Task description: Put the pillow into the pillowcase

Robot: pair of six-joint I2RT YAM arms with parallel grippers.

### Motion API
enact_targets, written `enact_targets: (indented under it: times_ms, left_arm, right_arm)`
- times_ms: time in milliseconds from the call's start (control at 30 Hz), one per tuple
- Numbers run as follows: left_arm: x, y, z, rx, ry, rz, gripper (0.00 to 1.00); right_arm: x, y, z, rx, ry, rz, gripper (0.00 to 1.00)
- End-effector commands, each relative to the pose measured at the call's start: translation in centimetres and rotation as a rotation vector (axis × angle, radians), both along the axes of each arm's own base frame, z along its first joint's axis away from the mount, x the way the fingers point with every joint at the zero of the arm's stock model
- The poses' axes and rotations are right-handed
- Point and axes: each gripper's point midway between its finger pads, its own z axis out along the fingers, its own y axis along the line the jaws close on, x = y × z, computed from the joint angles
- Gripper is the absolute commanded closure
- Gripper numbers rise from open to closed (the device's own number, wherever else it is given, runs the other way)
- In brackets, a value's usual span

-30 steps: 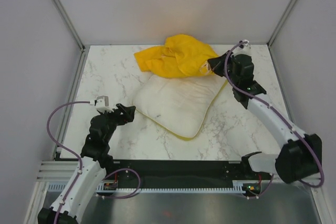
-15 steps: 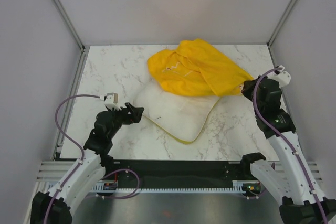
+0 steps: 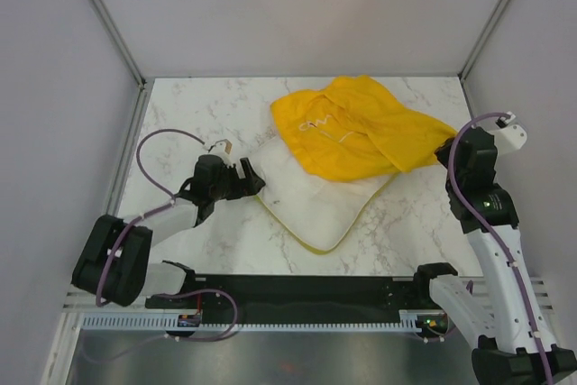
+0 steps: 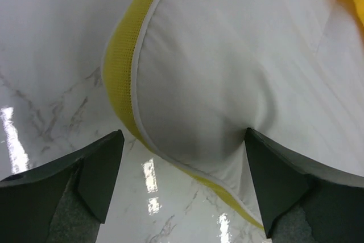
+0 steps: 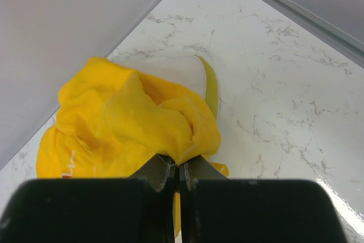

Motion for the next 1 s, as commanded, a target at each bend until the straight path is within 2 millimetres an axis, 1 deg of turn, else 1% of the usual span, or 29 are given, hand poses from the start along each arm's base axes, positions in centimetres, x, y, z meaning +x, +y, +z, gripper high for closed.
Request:
enact_targets:
  times_ms: [0, 33, 67, 100, 133, 167, 200, 233, 267, 333, 367, 400, 433, 467, 500, 533, 567, 600, 633, 733, 767, 833, 867, 900, 933, 967]
  left_arm:
    - [2.6, -4.0, 2.0, -0.161, 0.024, -0.059, 0.09]
    - [2.8, -4.7, 2.3, -0.185, 0.024, -0.079, 0.17]
    - [3.0, -5.1, 1.4, -0.19, 0.048, -0.083, 0.28]
    - [3.6, -5.5, 2.0, -0.21, 0.042, -0.077, 0.57]
    - [4.0, -5.5, 2.0, -0.212, 0.043, -0.065, 0.74]
    - [4.6, -5.0, 2.1, -0.21, 0.045, -0.045, 0.91]
    - [5.5, -4.5, 2.7, -0.219, 0.048, -0.009, 0.98]
    - [5.7, -3.2, 2.4, -0.213, 0.072, 0.041, 0.98]
    - [6.9, -0.2, 2.6, -0.23, 0.074, 0.134, 0.98]
    - [7.1, 3.9, 3.0, -0.294, 0.091, 0.29, 0.98]
    - [7.3, 7.6, 3.1, -0.334, 0.095, 0.423, 0.98]
    - [6.3, 10.1, 2.2, -0.343, 0.11, 0.514, 0.98]
    - [6.1, 12.5, 3.8, -0.339, 0.046, 0.603, 0.98]
    - [4.5, 15.7, 2.7, -0.329, 0.072, 0.736, 0.98]
    - [3.7, 17.4, 3.0, -0.31, 0.06, 0.813, 0.98]
    - [3.0, 20.1, 5.4, -0.267, -0.046, 0.931, 0.98]
    - [1.6, 21.5, 5.3, -0.233, -0.039, 1.014, 0.98]
    - [0.6, 22.6, 6.1, -0.205, -0.071, 1.078, 0.98]
    - [-0.6, 24.5, 8.1, -0.176, -0.159, 1.182, 0.98]
    - [-2.5, 25.7, 9.9, -0.188, -0.233, 1.28, 0.98]
    - [-2.8, 25.8, 11.7, -0.212, -0.295, 1.285, 0.98]
    - [-3.0, 26.0, 13.3, -0.211, -0.339, 1.287, 0.93]
    - [-2.8, 26.1, 15.3, -0.197, -0.378, 1.269, 0.83]
    - [-2.7, 26.1, 15.9, -0.181, -0.372, 1.26, 0.78]
    - [-2.7, 26.2, 16.8, -0.166, -0.381, 1.256, 0.75]
    - [-2.4, 26.4, 18.8, -0.145, -0.403, 1.248, 0.64]
  right_arm:
    - [0.5, -0.2, 1.1, 0.018, -0.043, -0.021, 1.0]
    - [0.6, -0.1, 1.1, 0.021, -0.042, -0.016, 1.0]
    - [0.9, 0.1, 1.1, 0.026, -0.044, -0.008, 1.0]
    - [1.0, 0.2, 1.3, 0.027, -0.048, -0.005, 1.0]
    - [1.0, 0.1, 1.4, 0.028, -0.048, -0.005, 1.0]
    - [1.1, 0.2, 1.3, 0.023, -0.042, -0.004, 1.0]
    - [1.2, 0.0, 1.7, 0.018, -0.047, -0.01, 1.0]
    - [1.2, -0.1, 1.8, 0.01, -0.045, -0.017, 1.0]
    - [1.1, -0.3, 1.9, 0.002, -0.041, -0.023, 1.0]
    - [0.7, -1.1, 2.5, -0.014, -0.048, -0.058, 1.0]
    - [0.5, -1.3, 2.8, -0.016, -0.049, -0.068, 1.0]
    - [0.3, -1.7, 3.0, -0.019, -0.055, -0.086, 1.0]
    - [0.0, -1.9, 3.1, -0.019, -0.053, -0.099, 1.0]
    - [-0.2, -2.2, 3.5, -0.015, -0.062, -0.117, 1.0]
    - [-0.5, -2.6, 3.6, -0.011, -0.068, -0.146, 1.0]
    - [-0.8, -2.8, 3.8, -0.008, -0.078, -0.158, 1.0]
    - [-1.0, -2.9, 4.0, -0.005, -0.088, -0.165, 1.0]
    - [-1.2, -3.0, 4.1, -0.001, -0.095, -0.171, 1.0]
    - [-1.5, -3.2, 4.4, 0.006, -0.111, -0.186, 1.0]
    - [-1.4, -2.8, 4.3, 0.014, -0.111, -0.165, 1.0]
    - [-1.3, -2.5, 4.0, 0.019, -0.104, -0.148, 1.0]
    - [-1.0, -2.0, 3.5, 0.021, -0.088, -0.116, 1.0]
    - [-0.7, -1.4, 2.9, 0.029, -0.073, -0.084, 1.0]
    - [-0.7, -1.2, 2.5, 0.031, -0.065, -0.07, 1.0]
    - [-0.6, -1.2, 2.3, 0.032, -0.063, -0.067, 1.0]
    - [-0.5, -1.0, 1.6, 0.026, -0.047, -0.056, 1.0]
